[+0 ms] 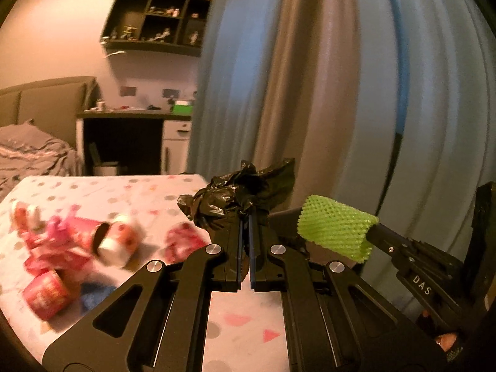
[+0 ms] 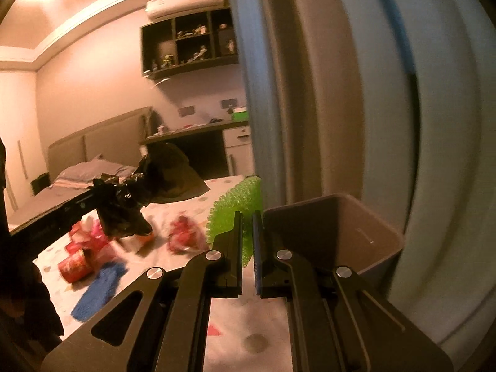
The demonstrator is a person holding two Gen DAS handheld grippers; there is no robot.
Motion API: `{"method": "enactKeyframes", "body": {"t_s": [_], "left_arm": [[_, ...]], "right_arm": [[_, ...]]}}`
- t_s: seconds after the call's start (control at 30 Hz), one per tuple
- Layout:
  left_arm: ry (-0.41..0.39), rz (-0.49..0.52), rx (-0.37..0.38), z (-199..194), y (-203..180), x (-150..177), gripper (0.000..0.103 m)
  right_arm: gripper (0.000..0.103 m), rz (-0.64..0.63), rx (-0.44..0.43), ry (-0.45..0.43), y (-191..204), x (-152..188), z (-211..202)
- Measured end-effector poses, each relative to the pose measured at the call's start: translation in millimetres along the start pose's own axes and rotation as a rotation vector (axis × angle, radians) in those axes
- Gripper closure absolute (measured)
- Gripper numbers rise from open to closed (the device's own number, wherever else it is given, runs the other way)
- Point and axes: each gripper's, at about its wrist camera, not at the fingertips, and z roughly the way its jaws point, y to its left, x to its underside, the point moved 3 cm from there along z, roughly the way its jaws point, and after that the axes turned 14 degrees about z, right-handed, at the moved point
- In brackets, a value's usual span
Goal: Collect trash
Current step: 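Carry both items over the grey bin and open both tools to drop them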
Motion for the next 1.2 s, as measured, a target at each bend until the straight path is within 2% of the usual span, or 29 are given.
{"method": "enactKeyframes", "body": {"t_s": [0.2,0.47,0.83,1.2], "left_arm": [[-0.016,0.021,0.085,37,-29,-13,0.101],[-0.007,0.05,0.155,88,-61,-20,0.101],[0.057,0.048,0.206,139,-82,-5,0.101],[0.081,0.042,0.238,162,-91,1,0.101]], "right_arm": [[0.097,0.027,0.066,-0.04,-32,-19,8],[0.097,0.055,0.122,-0.051,-64,-31,23],[0.097,0.066,0.16,-0.038,-80,-33,43],[0.096,0.083,0.185,-0.014,-94,-29,56]]}}
